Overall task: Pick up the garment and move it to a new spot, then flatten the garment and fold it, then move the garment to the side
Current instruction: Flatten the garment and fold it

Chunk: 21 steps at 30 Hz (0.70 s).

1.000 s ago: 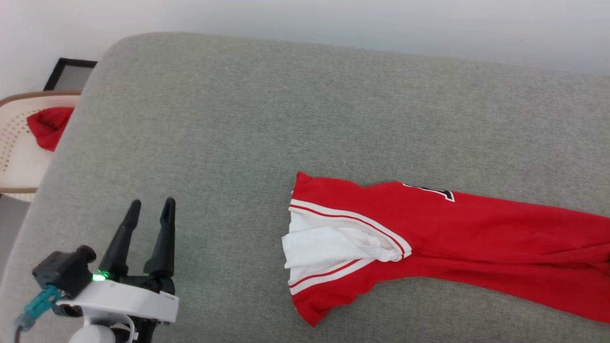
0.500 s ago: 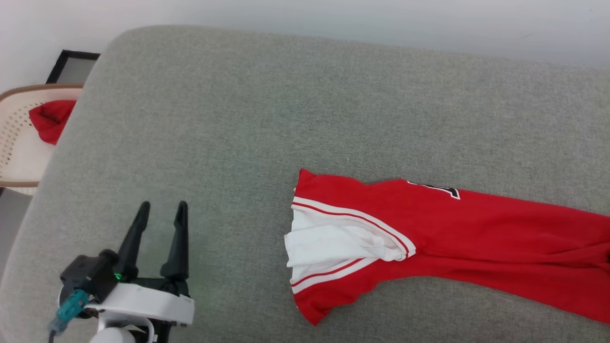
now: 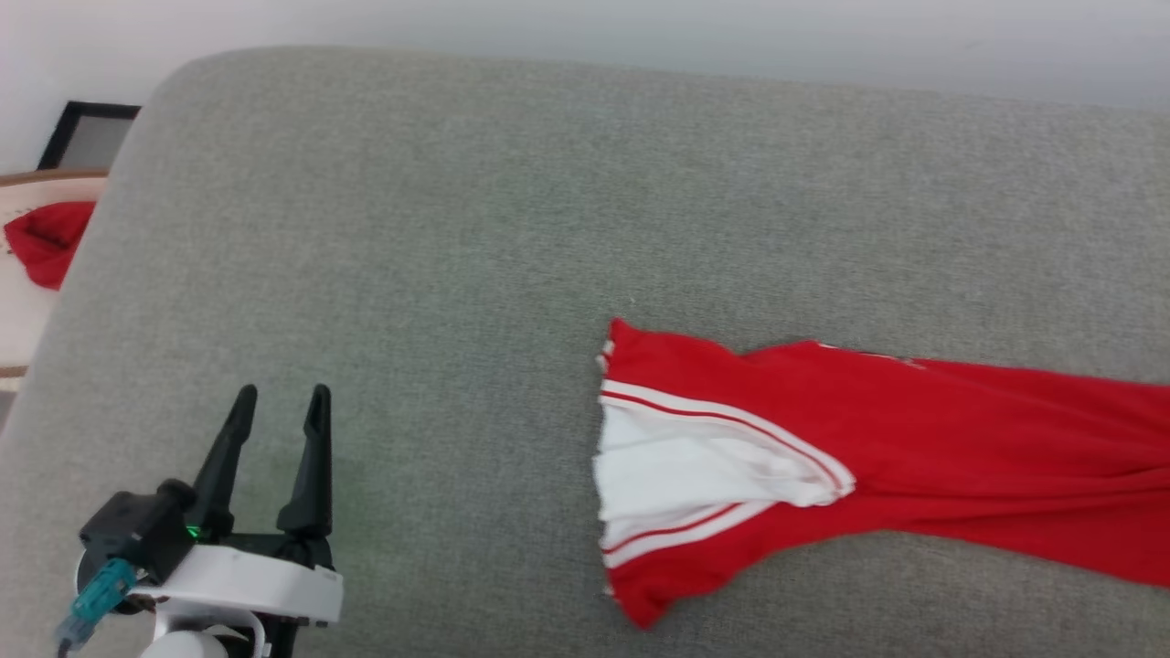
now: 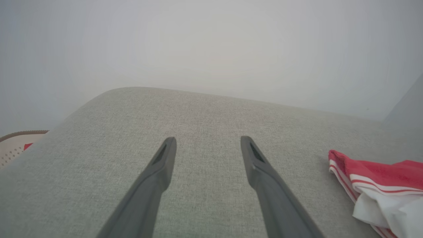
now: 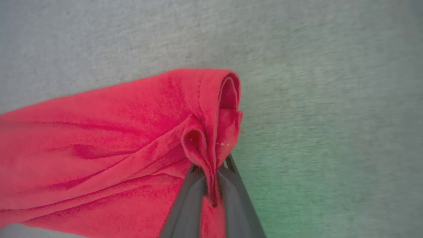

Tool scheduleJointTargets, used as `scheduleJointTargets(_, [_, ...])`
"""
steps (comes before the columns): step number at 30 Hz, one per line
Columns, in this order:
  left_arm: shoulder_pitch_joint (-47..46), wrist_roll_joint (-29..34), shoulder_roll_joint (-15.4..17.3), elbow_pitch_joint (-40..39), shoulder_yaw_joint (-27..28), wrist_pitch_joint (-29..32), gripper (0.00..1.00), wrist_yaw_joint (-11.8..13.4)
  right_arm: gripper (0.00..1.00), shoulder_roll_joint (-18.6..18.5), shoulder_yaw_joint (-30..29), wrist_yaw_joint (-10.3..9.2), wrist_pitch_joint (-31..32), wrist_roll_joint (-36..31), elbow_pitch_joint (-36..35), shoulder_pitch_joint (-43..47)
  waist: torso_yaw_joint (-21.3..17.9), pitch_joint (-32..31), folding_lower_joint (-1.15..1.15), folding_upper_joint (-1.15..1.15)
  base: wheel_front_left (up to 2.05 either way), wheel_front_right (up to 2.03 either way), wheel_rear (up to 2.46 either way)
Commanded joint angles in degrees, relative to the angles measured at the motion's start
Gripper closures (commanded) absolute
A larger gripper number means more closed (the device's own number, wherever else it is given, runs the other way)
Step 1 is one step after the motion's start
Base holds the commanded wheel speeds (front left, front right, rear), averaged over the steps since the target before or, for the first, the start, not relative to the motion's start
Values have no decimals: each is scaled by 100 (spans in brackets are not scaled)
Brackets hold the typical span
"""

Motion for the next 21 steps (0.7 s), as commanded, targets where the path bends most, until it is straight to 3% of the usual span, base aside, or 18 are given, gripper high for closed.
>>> scheduleJointTargets(1, [82, 20, 22, -38, 51, 4, 0, -14, 100, -126, -134, -8, -101, -77, 53, -62, -106, 27, 0, 0, 0, 0, 0])
scheduleJointTargets(7, [139, 77, 24, -115, 103, 5, 0, -15, 100, -508, -588, -8, -359, -208, 271, -113, -233, 86, 0, 0, 0, 0, 0])
scheduleJointTargets(12, [147, 114, 70, -188, 79, 4, 0, -15, 100, -1021, -1359, -8, -635, -560, 636, -120, -328, 176, 0, 0, 0, 0, 0])
scheduleJointTargets(16, [116, 93, 69, -169, 56, 4, 0, -15, 100, -1070, -1570, -7, -701, -595, 843, -228, -358, 173, 0, 0, 0, 0, 0])
scheduleJointTargets(21, [101, 57, 43, -121, 24, 4, 0, -15, 100, -932, -1329, -7, -672, -311, 802, -390, -415, 90, 0, 0, 0, 0, 0])
